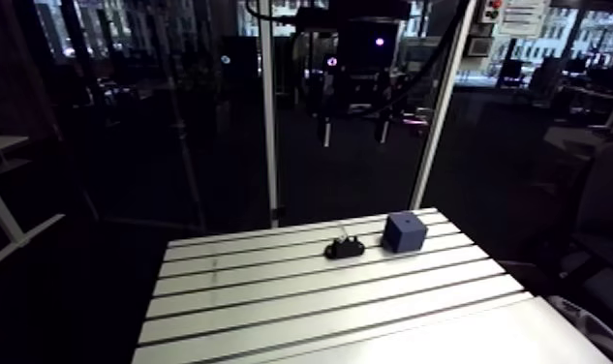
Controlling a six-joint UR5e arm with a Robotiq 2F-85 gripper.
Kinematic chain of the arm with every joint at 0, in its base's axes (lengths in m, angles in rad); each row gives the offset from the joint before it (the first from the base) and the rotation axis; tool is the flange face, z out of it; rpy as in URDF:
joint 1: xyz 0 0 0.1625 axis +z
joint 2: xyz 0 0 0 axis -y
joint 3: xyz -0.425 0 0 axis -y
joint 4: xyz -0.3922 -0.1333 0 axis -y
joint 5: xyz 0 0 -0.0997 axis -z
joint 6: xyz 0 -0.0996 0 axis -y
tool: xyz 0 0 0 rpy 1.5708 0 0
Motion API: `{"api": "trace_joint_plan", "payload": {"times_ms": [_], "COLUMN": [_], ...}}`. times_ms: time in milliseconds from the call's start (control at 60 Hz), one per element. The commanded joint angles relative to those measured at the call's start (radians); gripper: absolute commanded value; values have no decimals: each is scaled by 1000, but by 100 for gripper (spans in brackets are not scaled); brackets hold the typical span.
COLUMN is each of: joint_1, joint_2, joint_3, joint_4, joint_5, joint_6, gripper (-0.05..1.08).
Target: Pick up the M10 bolt and insert it into the hole until fully seated.
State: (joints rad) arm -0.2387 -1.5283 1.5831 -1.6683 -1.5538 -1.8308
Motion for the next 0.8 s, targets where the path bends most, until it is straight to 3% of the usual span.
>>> {"api": "trace_joint_plan", "payload": {"times_ms": [17,567,800], "joint_1": [-17,-27,-27], "joint_2": [38,152,197], "joint_3": [20,158,167], "joint_4": [-68,-388,-422], "joint_5": [1,8,10], "joint_6": [-57,-37,-23], "gripper": [2,3,3]}}
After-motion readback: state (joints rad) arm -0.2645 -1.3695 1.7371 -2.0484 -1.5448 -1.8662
